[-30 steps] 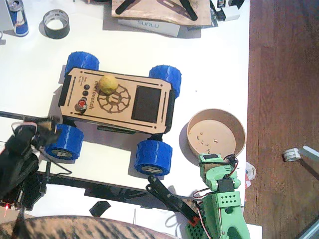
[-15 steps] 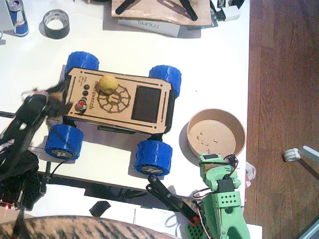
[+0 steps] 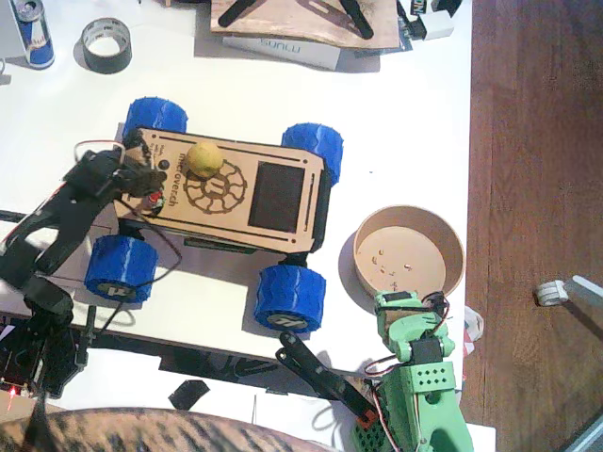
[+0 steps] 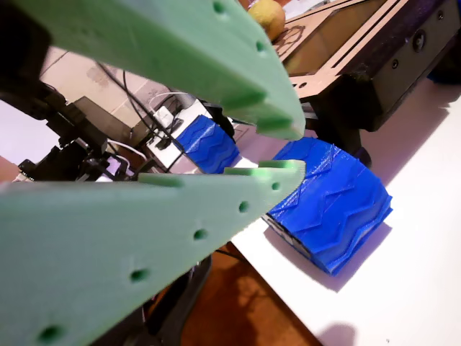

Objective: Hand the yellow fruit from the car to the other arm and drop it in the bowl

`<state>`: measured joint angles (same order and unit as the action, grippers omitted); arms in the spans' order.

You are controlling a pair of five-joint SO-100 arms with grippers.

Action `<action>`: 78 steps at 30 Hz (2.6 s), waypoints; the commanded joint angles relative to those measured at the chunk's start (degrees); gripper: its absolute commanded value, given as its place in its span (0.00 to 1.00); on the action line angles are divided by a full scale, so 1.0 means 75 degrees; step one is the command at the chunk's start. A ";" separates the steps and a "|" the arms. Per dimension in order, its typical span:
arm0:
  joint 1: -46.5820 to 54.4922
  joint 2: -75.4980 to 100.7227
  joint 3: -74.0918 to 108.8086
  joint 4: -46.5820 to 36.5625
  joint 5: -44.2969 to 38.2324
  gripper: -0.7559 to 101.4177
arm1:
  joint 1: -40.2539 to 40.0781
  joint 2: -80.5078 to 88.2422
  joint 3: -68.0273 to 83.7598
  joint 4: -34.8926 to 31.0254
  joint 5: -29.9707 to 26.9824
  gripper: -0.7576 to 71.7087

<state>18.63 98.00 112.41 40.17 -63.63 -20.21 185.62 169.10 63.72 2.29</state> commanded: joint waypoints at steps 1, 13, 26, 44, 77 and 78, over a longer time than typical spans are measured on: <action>0.0105 -0.0434 -0.0457 -0.0820 -0.0422 0.41 | -0.0035 0.0059 -0.0410 0.0047 -0.0094 0.01; 0.0469 -0.1934 -0.1008 -0.1910 -0.0902 0.45 | -0.0176 0.0070 -0.0621 0.0270 -0.0223 0.01; 0.1781 -0.2871 -0.2309 -0.1922 -0.1500 0.45 | -0.0188 0.0070 -0.0480 0.0457 -0.1371 0.01; 0.1383 -0.3047 -0.2309 -0.2273 -0.1617 0.45 | -0.0340 0.0070 -0.0422 0.0516 -0.1383 0.01; 0.0867 -0.5109 -0.3727 -0.2930 -0.1617 0.44 | -0.0281 0.0070 -0.0434 0.0539 -0.1395 0.01; 0.0867 -0.5133 -0.3773 -0.2883 -0.1617 0.44 | -0.0281 0.0070 -0.0434 0.0539 -0.1395 0.01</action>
<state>24.96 59.94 87.19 18.28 -76.20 -22.59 185.62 167.96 67.41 -7.65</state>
